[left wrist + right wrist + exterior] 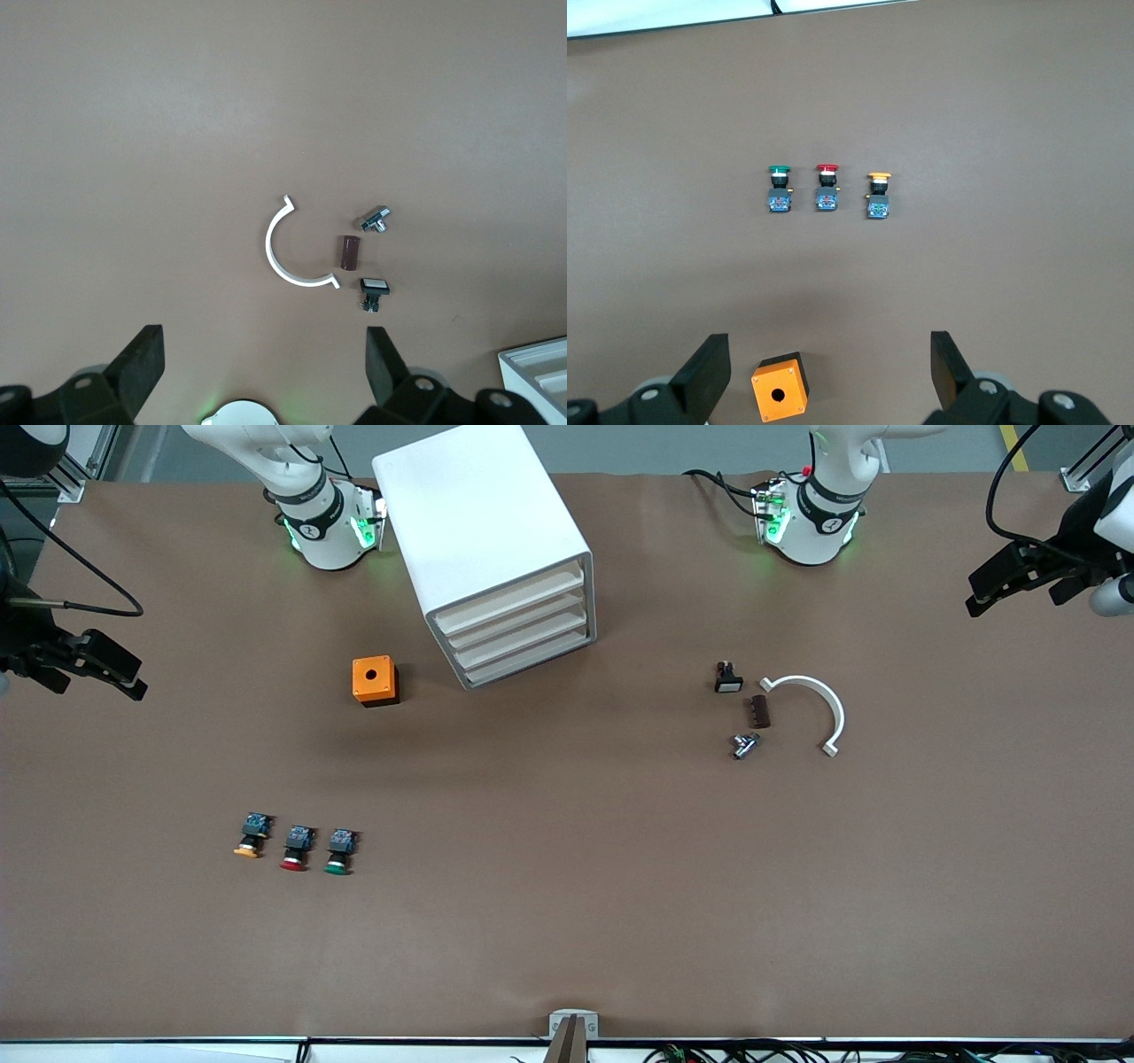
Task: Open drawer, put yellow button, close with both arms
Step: 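Reach the left gripper toward the cabinet while the right gripper reaches the buttons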
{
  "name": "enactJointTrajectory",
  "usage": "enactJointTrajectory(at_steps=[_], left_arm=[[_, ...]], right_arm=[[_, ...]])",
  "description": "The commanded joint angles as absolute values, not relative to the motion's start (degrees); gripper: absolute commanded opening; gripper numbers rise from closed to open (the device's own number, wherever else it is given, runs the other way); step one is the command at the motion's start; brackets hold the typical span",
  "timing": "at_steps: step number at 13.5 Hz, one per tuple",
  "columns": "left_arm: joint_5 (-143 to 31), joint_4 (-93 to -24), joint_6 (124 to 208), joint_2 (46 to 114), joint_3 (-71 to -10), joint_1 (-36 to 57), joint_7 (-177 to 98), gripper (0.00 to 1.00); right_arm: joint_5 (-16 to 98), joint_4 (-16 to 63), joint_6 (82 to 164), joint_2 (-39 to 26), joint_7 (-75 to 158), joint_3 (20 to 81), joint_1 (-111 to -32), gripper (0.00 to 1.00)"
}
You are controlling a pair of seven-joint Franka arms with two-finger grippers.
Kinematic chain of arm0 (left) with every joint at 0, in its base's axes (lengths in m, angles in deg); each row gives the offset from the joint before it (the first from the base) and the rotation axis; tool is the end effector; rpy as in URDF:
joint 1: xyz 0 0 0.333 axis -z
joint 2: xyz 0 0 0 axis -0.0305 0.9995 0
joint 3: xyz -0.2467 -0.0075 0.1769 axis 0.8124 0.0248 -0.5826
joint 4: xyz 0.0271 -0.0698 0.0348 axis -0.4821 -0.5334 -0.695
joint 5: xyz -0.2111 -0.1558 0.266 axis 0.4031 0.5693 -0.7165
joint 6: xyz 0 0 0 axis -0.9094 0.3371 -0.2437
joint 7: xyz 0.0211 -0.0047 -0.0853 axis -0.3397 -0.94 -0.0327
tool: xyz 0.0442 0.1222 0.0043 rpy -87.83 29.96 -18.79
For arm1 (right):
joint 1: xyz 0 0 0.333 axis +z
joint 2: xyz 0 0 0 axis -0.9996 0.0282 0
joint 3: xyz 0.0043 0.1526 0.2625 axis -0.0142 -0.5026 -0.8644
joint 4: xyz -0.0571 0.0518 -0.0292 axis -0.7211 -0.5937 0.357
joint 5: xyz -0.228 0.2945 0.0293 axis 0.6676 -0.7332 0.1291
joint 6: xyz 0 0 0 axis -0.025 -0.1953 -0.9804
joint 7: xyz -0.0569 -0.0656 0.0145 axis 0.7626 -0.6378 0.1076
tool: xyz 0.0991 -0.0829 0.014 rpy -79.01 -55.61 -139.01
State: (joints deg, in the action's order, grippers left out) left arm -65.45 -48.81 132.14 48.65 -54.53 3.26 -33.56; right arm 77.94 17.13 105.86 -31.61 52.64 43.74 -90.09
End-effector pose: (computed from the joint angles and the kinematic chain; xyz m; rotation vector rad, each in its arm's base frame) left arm 0.4881 -0.0492 0.6335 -3.1120 -0.1826 0.0257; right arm 0.5436 -0.0026 0.5934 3.1297 -0.1708 0.1829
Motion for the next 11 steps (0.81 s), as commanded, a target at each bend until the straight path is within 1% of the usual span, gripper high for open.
enactJointTrajectory(at_steps=[1, 7, 11], left_arm=[[-66.16, -48.67, 132.36, 48.66, -54.11, 3.24, -36.31, 1.00], [-66.24, -48.41, 132.36, 50.58, -54.20, 3.59, -37.82, 1.00], [-65.45, -47.27, 132.53, 56.64, -53.59, 4.82, -38.00, 1.00]], right_arm=[[79.01, 18.63, 106.43, -33.17, 52.09, 42.43, -91.46, 1.00], [79.01, 18.20, 106.25, -33.08, 52.36, 42.26, -91.29, 1.00], [79.01, 18.20, 106.61, -32.91, 52.18, 42.43, -91.64, 1.00]])
